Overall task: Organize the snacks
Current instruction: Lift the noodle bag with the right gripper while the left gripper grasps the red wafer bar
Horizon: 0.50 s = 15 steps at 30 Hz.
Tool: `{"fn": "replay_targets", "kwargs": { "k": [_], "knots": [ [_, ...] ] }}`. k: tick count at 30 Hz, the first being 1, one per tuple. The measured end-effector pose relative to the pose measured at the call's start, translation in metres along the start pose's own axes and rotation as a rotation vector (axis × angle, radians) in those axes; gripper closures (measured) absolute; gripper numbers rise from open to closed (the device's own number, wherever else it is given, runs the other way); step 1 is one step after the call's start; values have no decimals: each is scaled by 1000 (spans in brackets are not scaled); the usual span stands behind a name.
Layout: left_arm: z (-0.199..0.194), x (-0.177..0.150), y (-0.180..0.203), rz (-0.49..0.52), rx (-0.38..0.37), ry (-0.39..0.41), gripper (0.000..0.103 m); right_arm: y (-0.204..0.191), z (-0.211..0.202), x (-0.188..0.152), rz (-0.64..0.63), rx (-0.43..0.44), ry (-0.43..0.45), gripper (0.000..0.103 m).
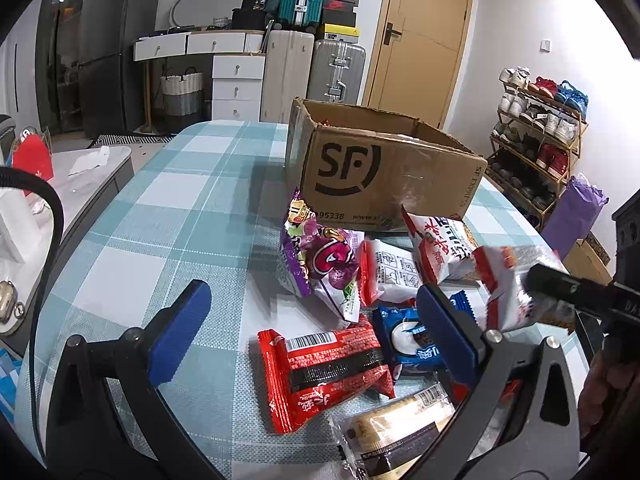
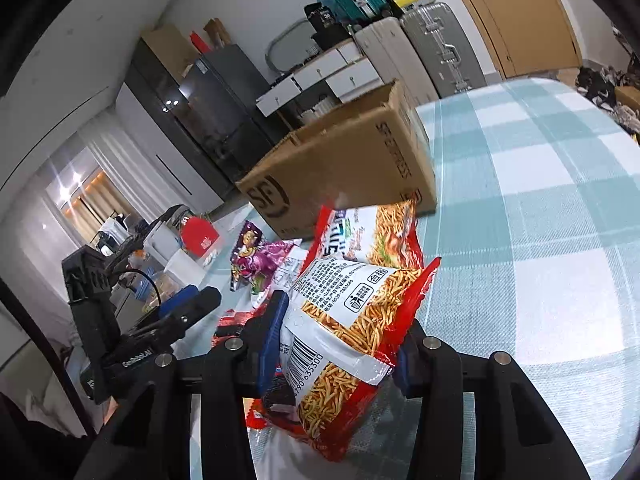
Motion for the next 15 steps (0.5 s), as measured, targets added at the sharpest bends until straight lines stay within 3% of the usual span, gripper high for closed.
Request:
{"fn": "replay_targets", "kwargs": {
  "k": [10, 15],
  "knots": [
    [-3, -2, -4, -7, -11, -22, 1, -3, -16, -2, -16, -29, 21, 58],
    [0, -10, -8, -11, -9, -132, 1, -3, -17, -6, -38, -61, 13, 58]
  ]
}}
Point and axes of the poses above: each gripper's, at about its wrist camera, not at the fingertips, and z roughly the way its jaws point, y to its right, x to its top, the point moved 1 cm from there along z, roughly the way its jaws point, and after that the axes turned 14 degrees about -z, right-handed, at the moved point
